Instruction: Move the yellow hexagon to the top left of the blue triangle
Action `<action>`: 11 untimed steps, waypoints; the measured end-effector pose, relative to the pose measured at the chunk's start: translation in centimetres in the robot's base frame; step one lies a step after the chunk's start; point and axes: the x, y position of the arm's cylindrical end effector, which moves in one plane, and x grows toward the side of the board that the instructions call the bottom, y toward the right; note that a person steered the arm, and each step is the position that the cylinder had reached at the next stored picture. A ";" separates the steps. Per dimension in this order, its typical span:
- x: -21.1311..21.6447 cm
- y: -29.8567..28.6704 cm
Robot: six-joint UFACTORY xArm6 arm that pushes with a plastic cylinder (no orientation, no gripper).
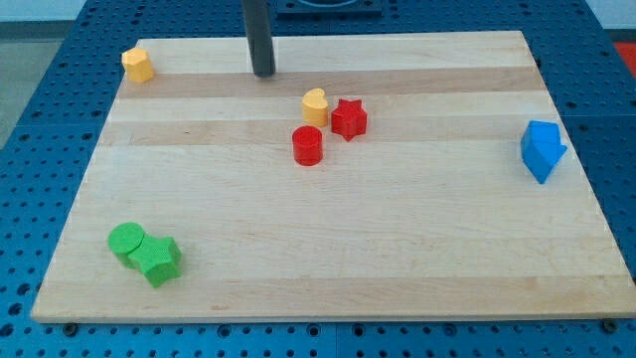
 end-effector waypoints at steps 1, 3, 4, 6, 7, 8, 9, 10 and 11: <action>-3.3 -9.2; -0.5 -18.3; 4.5 -11.8; 7.7 -15.0; 10.6 -11.3; 11.4 -2.5; 12.6 -2.3; 17.8 -4.4; 22.3 -6.6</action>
